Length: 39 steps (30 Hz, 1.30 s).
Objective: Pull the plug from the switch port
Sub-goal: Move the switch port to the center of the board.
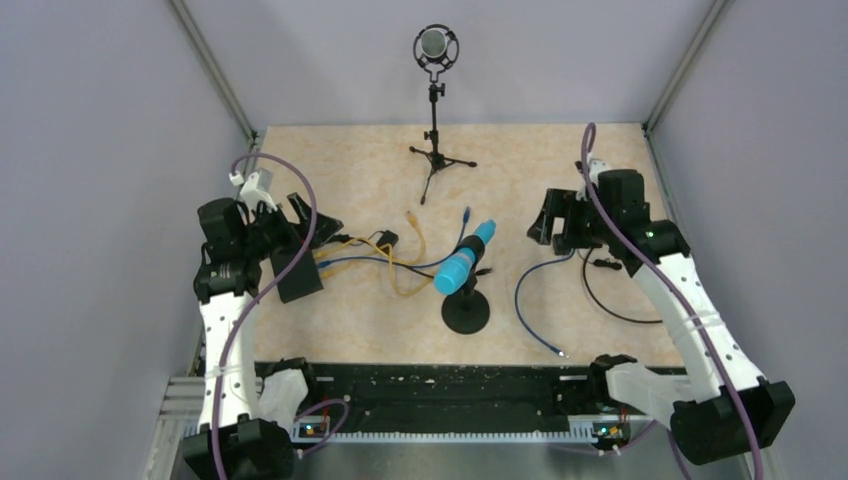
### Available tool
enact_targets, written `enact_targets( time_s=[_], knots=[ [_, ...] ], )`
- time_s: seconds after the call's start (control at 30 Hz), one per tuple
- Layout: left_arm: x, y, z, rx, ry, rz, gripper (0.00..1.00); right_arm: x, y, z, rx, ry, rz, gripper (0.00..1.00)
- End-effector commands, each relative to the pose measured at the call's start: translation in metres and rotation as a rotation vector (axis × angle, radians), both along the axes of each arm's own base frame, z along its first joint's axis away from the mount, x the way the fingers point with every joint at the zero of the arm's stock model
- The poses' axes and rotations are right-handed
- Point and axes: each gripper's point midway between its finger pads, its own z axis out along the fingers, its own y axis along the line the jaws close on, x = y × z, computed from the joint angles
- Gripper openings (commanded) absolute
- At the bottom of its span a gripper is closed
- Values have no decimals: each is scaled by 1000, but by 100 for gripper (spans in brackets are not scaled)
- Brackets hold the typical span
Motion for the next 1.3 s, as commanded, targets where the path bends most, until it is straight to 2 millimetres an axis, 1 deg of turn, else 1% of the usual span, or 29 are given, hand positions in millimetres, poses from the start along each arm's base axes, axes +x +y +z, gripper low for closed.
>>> enact_targets(
  time_s=[0.0, 0.03, 0.07, 0.1, 0.13, 0.17, 0.2, 0.23, 0.33, 0.4, 0.47, 0.57, 0.67, 0.77, 0.87, 0.93, 1.0, 1.03, 1.07, 1.13, 1.17, 1.2, 1.27],
  knots=[
    [0, -2, 12, 22, -64, -19, 99, 15, -73, 14, -213, -89, -393, 94],
    [0, -2, 15, 23, -73, -22, 99, 22, -96, 14, -256, -94, -517, 98],
    [0, -3, 20, 26, -84, -26, 99, 29, -115, 11, -271, -80, -606, 99],
    [0, -4, 25, 28, -95, -33, 99, 38, -129, 6, -262, -64, -658, 99],
    [0, -6, 33, 33, -112, -37, 99, 49, -138, 1, -228, -39, -685, 99],
    [-1, -12, 46, 43, -144, -52, 99, 58, -154, -3, -186, -10, -724, 99],
    [-2, -18, 58, 56, -174, -64, 99, 72, -157, -11, -159, 11, -719, 99],
    [-3, -24, 69, 71, -199, -75, 99, 80, -168, -17, -158, 22, -744, 99],
    [-10, -54, 103, 85, -268, -151, 99, 97, -203, -34, -146, 58, -868, 99],
    [-16, -76, 124, 63, -298, -223, 99, 109, -227, -49, -101, 71, -938, 99],
    [-18, -93, 139, 56, -324, -277, 99, 124, -246, -65, -86, 80, -961, 97],
    [-23, -112, 160, 72, -370, -338, 99, 142, -264, -89, -108, 128, -957, 96],
    [-23, -128, 157, 111, -355, -376, 99, 160, -263, -106, -109, 134, -892, 96],
    [-22, -135, 144, 125, -323, -386, 99, 174, -251, -124, -67, 173, -782, 96],
    [-22, -139, 133, 123, -303, -386, 99, 183, -234, -135, 7, 172, -690, 96],
    [-22, -140, 125, 122, -286, -386, 99, 192, -223, -137, 59, 155, -629, 96],
    [-22, -141, 118, 124, -270, -387, 99, 199, -208, -135, 117, 141, -553, 96],
    [-21, -141, 114, 127, -261, -387, 99, 202, -201, -133, 138, 139, -521, 96],
    [-20, -141, 110, 129, -252, -384, 99, 203, -197, -133, 134, 148, -506, 95],
    [-20, -140, 102, 135, -234, -380, 99, 204, -202, -125, 64, 130, -515, 95],
    [-20, -140, 98, 138, -227, -375, 99, 202, -209, -117, 19, 121, -542, 95],
    [-20, -138, 94, 143, -219, -366, 99, 198, -222, -105, -43, 107, -598, 96],
    [-17, -132, 83, 159, -204, -323, 99, 190, -242, -60, -140, 8, -678, 97]
  ],
)
